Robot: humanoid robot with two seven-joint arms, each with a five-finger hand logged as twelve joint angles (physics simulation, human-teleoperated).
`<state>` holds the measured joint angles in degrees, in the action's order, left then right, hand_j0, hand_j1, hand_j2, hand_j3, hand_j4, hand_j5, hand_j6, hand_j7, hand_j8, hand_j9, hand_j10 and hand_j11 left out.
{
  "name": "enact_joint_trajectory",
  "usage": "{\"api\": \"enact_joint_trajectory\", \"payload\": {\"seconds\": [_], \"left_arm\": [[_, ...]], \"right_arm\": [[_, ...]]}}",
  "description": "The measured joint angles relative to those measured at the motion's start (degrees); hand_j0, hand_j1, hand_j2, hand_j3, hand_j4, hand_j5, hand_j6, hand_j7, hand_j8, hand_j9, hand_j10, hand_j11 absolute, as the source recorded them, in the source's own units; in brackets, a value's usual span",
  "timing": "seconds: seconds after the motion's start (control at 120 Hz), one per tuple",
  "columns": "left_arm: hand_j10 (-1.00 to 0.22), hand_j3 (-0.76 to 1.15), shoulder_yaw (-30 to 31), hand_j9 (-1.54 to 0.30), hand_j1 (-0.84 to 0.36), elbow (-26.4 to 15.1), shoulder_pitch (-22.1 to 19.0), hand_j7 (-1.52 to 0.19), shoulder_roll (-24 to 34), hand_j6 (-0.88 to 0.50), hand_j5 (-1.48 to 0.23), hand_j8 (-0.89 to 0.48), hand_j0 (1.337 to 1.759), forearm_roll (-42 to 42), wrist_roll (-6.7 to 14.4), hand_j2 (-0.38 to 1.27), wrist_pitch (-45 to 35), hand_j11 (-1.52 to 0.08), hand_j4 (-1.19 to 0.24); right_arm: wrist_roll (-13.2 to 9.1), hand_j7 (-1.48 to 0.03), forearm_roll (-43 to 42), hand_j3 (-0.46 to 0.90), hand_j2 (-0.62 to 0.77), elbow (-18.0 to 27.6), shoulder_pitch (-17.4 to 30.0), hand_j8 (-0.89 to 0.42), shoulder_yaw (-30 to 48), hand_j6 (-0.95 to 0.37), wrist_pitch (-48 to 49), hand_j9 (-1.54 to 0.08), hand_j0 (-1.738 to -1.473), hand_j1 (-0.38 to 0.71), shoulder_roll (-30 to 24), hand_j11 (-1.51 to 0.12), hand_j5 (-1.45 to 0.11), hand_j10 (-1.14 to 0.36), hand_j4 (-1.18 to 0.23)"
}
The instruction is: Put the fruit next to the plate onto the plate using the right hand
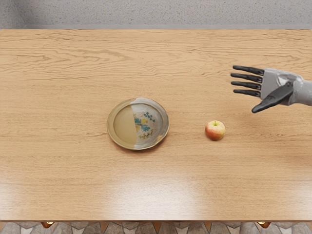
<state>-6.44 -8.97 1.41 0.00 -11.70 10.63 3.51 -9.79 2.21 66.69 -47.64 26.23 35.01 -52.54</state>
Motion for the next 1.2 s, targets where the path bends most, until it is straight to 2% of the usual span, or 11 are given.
{"api": "enact_joint_trajectory", "payload": {"seconds": [0.208,0.267,0.367,0.442,0.508,0.592,0.7,0.767,0.875,1.025,1.2], "left_arm": [[-0.24,0.0,0.0,-0.32,0.06,0.0,0.0,-0.32,0.0,-0.25,-0.32,-0.25,1.658,0.0,0.0,0.05,0.0,-0.32,-0.25],[-0.24,0.0,0.0,-0.32,0.06,0.0,0.0,-0.32,0.0,-0.25,-0.32,-0.25,1.658,0.0,0.0,0.05,0.0,-0.32,-0.25],[-0.24,0.0,0.0,-0.32,0.06,0.0,0.0,-0.32,0.0,-0.25,-0.32,-0.25,1.658,0.0,0.0,0.05,0.0,-0.32,-0.25],[-0.24,0.0,0.0,-0.32,0.06,0.0,0.0,-0.32,0.0,-0.25,-0.32,-0.25,1.658,0.0,0.0,0.05,0.0,-0.32,-0.25],[-0.24,0.0,0.0,-0.32,0.06,0.0,0.0,-0.32,0.0,-0.25,-0.32,-0.25,1.658,0.0,0.0,0.05,0.0,-0.32,-0.25],[-0.24,0.0,0.0,-0.32,0.06,0.0,0.0,-0.32,0.0,-0.25,-0.32,-0.25,1.658,0.0,0.0,0.05,0.0,-0.32,-0.25],[-0.24,0.0,0.0,-0.32,0.06,0.0,0.0,-0.32,0.0,-0.25,-0.32,-0.25,1.658,0.0,0.0,0.05,0.0,-0.32,-0.25],[-0.24,0.0,0.0,-0.32,0.06,0.0,0.0,-0.32,0.0,-0.25,-0.32,-0.25,1.658,0.0,0.0,0.05,0.0,-0.32,-0.25],[-0.24,0.0,0.0,-0.32,0.06,0.0,0.0,-0.32,0.0,-0.25,-0.32,-0.25,1.658,0.0,0.0,0.05,0.0,-0.32,-0.25],[-0.24,0.0,0.0,-0.32,0.06,0.0,0.0,-0.32,0.0,-0.25,-0.32,-0.25,1.658,0.0,0.0,0.05,0.0,-0.32,-0.25],[-0.24,0.0,0.0,-0.32,0.06,0.0,0.0,-0.32,0.0,-0.25,-0.32,-0.24,1.658,0.0,0.0,0.05,0.0,-0.32,-0.25]], "right_arm": [[0.1,-0.05,-1.5,0.0,-0.01,0.6,0.3,-0.03,-0.1,-0.03,0.0,-0.05,-1.658,-0.31,-1.0,-0.05,-0.05,-0.04,-0.03],[1.2,-0.05,-3.8,0.0,-0.01,1.4,0.4,-0.03,0.2,-0.03,0.0,-0.05,-1.658,-0.31,-1.9,-0.05,-0.05,-0.04,-0.03],[3.1,-0.05,-10.5,0.0,-0.01,9.9,0.5,-0.04,0.4,-0.03,0.0,-0.05,-1.658,-0.31,-4.6,-0.05,-0.05,-0.04,-0.04],[3.7,-0.05,-15.3,0.0,-0.01,17.1,0.5,-0.04,0.5,-0.04,-0.6,-0.05,-1.658,-0.31,-7.4,-0.05,-0.05,-0.04,-0.04],[3.9,-0.05,-19.1,0.0,-0.01,22.2,0.5,-0.04,0.5,-0.04,-5.0,-0.05,-1.658,-0.31,-9.4,-0.05,-0.05,-0.04,-0.04],[3.9,-0.05,-23.0,0.0,-0.01,25.9,0.4,-0.04,0.4,-0.04,-12.7,-0.05,-1.658,-0.31,-10.6,-0.05,-0.05,-0.04,-0.04],[3.5,-0.05,-28.4,0.0,-0.01,28.2,0.5,-0.04,-0.7,-0.04,-24.7,-0.05,-1.658,-0.31,-10.1,-0.05,-0.05,-0.04,-0.04],[1.8,-0.05,-32.0,0.0,0.0,28.9,0.4,-0.04,-2.0,-0.04,-30.9,-0.05,-1.658,-0.31,-8.5,-0.05,-0.05,-0.04,-0.04],[-3.5,-0.05,-36.0,0.0,0.0,29.3,-0.9,-0.04,-5.5,-0.04,-39.9,-0.05,-1.658,-0.31,-5.5,-0.05,-0.05,-0.04,-0.04],[-7.6,-0.05,-37.9,0.0,0.0,29.5,-10.9,-0.04,-21.0,-0.04,-54.5,-0.05,-1.658,-0.31,0.4,-0.05,-0.05,-0.04,-0.04],[-12.9,-0.05,-38.3,0.0,0.0,30.7,-17.2,-0.04,-32.9,-0.04,-66.1,-0.05,-1.658,-0.31,5.7,-0.05,-0.05,-0.04,-0.04]]}}
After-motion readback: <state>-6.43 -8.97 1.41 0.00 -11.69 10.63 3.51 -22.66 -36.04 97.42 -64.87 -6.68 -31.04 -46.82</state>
